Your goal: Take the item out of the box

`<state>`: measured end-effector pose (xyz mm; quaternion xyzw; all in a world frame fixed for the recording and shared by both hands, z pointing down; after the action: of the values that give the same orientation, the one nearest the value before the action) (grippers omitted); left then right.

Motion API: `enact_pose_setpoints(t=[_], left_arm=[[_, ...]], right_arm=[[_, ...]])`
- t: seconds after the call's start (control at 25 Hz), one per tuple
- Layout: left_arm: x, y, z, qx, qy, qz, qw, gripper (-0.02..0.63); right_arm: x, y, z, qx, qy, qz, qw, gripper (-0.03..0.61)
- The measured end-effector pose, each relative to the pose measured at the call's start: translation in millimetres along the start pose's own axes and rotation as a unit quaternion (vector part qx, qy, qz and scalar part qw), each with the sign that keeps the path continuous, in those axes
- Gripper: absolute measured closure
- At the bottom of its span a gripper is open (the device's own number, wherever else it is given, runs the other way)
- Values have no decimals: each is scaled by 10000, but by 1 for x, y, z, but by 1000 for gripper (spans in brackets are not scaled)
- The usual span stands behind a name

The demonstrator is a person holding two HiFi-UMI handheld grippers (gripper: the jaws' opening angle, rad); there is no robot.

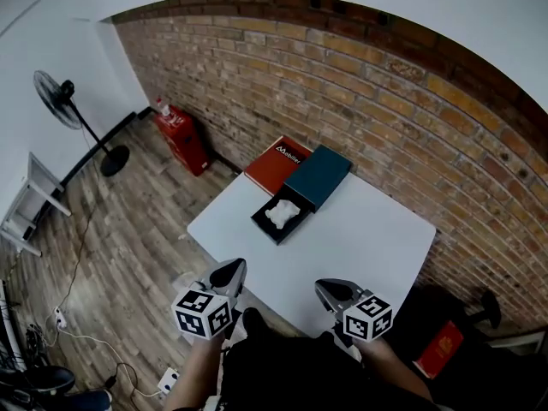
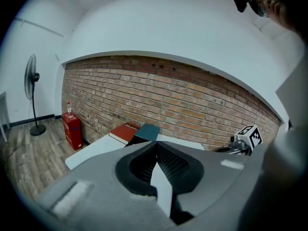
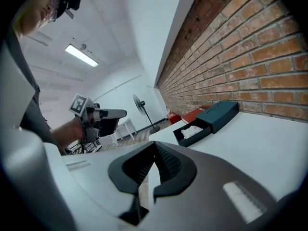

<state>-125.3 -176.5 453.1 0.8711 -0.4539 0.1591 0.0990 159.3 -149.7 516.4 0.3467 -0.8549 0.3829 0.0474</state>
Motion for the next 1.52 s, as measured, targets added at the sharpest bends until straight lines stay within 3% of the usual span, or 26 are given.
enact_pose_setpoints(t=[0.2, 0.44, 0.68, 0.8, 1.16, 1.52], left_arm=[[23, 68, 20, 117, -91, -340, 9993, 609], [29, 143, 9, -132, -112, -547, 9984, 609], [22, 193, 3, -78, -99, -762, 9970, 609], [19, 208, 1, -9, -136, -826, 9965, 609], [35, 206, -21, -183, -56, -1292, 9914, 609], [50, 226, -20, -241, -57, -1196, 9925, 609]], right_arm=[[70, 21, 28, -113, 73, -130, 9998, 578], [147, 48, 50, -264, 69, -288, 9992, 578], [186, 45, 77, -259, -241, -802, 9962, 578], [200, 48, 79, -292, -299, -927, 9948, 578], [205, 31, 55, -613, 362, -1690, 9830, 578], [238, -13, 60, -1250, 1144, -2039, 9642, 577]])
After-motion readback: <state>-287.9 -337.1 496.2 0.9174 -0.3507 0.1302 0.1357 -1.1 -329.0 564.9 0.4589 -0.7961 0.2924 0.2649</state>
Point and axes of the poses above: the fingertips, and each gripper's own axes: x forward along the fingers, y to its left, z out of its top, the point moved 9 cm from there along -x, backward along the fingers, and after that the axes turned 15 degrees about x, right-handed, at the moved point
